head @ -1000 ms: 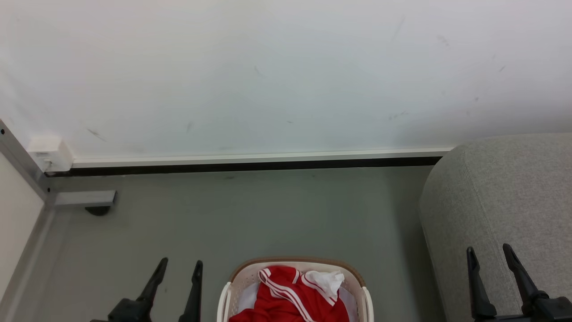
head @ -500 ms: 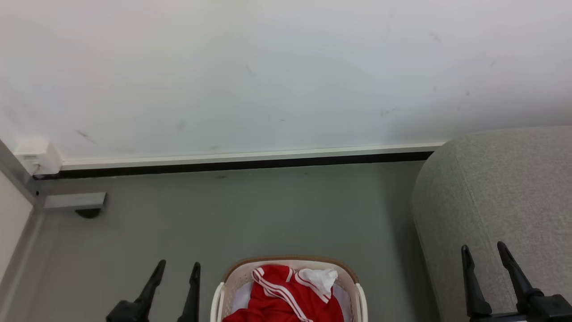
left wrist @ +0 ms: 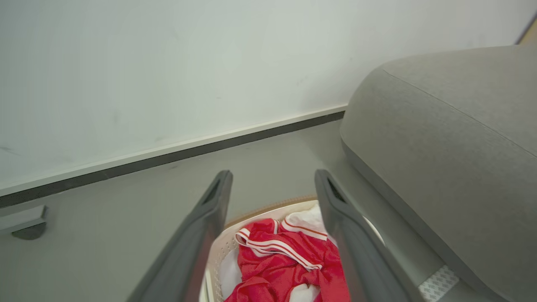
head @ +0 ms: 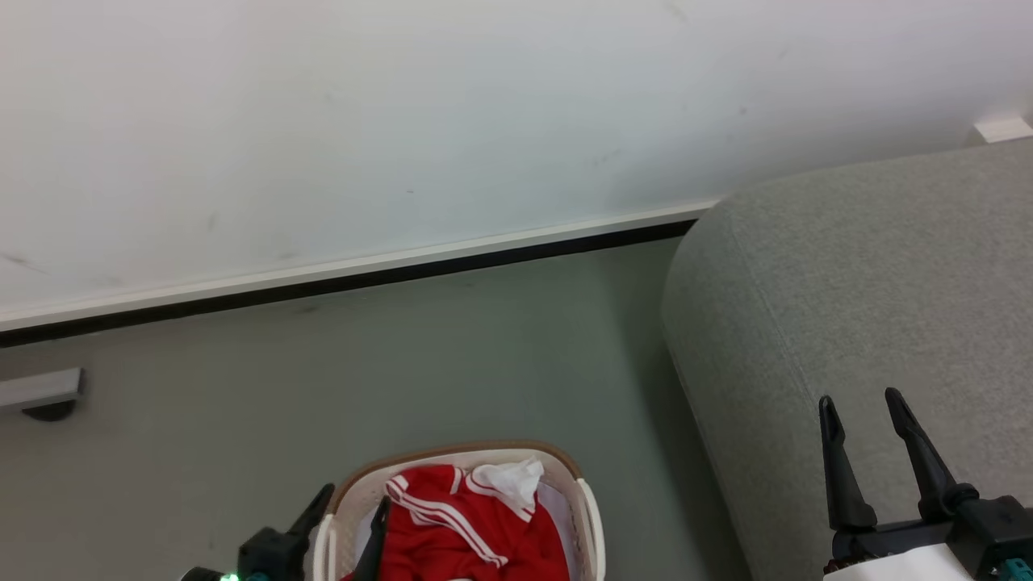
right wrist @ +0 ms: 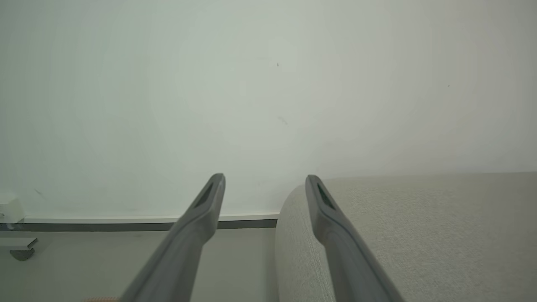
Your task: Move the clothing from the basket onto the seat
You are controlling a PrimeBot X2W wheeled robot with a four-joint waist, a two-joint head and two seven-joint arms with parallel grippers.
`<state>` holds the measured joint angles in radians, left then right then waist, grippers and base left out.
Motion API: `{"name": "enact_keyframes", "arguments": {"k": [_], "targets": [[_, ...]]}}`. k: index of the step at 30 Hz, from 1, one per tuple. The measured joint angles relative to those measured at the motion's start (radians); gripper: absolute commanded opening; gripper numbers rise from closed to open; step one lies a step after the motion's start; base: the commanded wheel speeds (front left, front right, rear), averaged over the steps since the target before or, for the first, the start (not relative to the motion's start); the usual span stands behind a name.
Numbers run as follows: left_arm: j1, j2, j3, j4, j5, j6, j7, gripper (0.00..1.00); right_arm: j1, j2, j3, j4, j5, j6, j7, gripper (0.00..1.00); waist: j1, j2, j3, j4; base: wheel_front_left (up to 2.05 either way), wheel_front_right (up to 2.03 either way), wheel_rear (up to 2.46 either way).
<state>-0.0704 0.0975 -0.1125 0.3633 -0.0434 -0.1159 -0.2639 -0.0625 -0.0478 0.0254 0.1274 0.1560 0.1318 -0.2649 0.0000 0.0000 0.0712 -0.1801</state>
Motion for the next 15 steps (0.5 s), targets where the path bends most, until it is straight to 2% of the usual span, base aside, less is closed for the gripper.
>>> {"name": "enact_keyframes", "arguments": {"k": [9, 15], "targets": [[-0.163, 0.054, -0.159, 0.272, 0.03, -0.012, 0.081, 1.0, -0.04, -0.001, 0.021, -0.031, 0.027, 0.0, 0.0, 1.0, 0.0001, 0.0, 0.069, -0.104, 0.0, 0.0, 0.0], [-0.261, 0.054, -0.301, 0.425, 0.018, -0.013, 0.142, 1.0, -0.075, -0.001, 0.034, -0.053, 0.045, 0.0, 0.0, 1.0, 0.0001, 0.0, 0.146, -0.152, 0.0, 0.0, 0.0]]}}
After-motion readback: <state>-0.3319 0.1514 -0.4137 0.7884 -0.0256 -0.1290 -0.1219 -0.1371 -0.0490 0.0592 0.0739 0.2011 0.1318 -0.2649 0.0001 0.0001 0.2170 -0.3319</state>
